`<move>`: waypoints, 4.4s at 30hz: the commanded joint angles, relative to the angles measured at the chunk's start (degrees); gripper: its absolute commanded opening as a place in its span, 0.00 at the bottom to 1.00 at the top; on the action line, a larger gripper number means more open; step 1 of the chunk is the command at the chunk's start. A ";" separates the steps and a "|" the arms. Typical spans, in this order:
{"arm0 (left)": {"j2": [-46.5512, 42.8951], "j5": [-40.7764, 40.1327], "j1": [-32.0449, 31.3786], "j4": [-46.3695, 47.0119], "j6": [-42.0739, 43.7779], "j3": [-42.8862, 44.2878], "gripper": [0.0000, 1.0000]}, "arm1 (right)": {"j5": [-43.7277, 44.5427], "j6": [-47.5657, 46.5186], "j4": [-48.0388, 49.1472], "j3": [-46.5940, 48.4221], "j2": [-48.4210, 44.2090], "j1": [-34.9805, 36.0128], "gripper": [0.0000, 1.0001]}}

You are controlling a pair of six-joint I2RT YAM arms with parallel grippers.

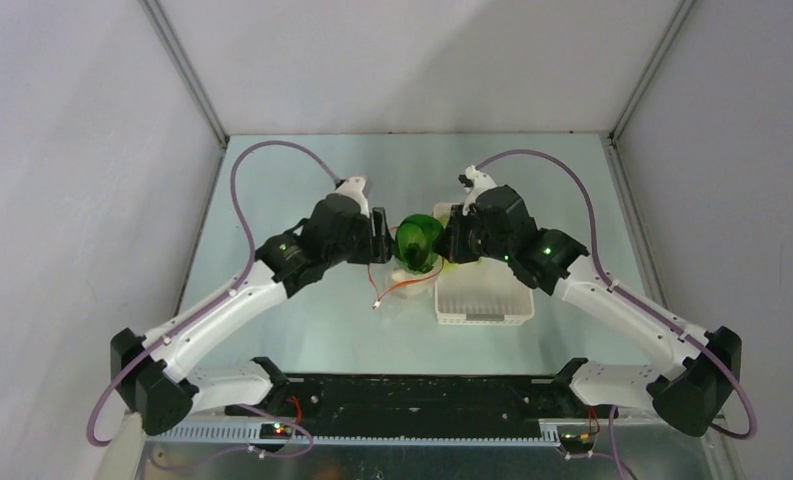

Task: Place the food in the zip-top bag and seal the zipper
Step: Place the fake vegetable in the zipper food storage bag, then adjust the fake vegetable in the zipper food storage bag.

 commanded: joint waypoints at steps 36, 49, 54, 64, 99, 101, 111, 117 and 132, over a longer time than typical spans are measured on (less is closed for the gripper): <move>-8.50 -15.53 -10.46 3.90 -9.46 0.96 0.00 | -27.68 -7.38 -8.62 27.85 22.98 -7.69 0.03; -3.82 -26.05 -10.48 -2.02 -18.01 3.39 0.00 | -9.71 -4.20 -9.69 26.09 20.03 -7.94 0.74; -3.86 -26.50 -10.37 -2.12 -18.62 3.41 0.00 | -6.69 -1.83 1.71 16.95 6.97 -9.74 0.89; -4.90 -25.61 -10.37 -1.24 -18.64 2.98 0.00 | -13.27 -7.21 27.21 -6.58 -6.46 -3.25 0.99; -6.68 -23.14 -10.40 -0.34 -17.61 2.05 0.03 | 13.12 -14.64 34.06 -0.15 6.30 12.17 0.00; -6.89 -23.57 -10.41 -0.68 -17.55 1.98 0.05 | 14.08 -14.56 30.88 1.14 5.88 11.88 0.00; -6.51 -20.42 -10.37 -0.56 -16.72 1.39 0.22 | 18.08 -11.27 23.97 2.75 4.96 10.33 0.00; -3.71 -18.66 -10.37 -3.03 -16.19 2.68 0.09 | 18.30 -9.25 22.20 4.74 7.53 10.77 0.00; -4.86 -18.20 -10.37 -5.64 -14.24 2.74 0.28 | 20.89 -8.65 21.80 4.90 5.67 11.00 0.00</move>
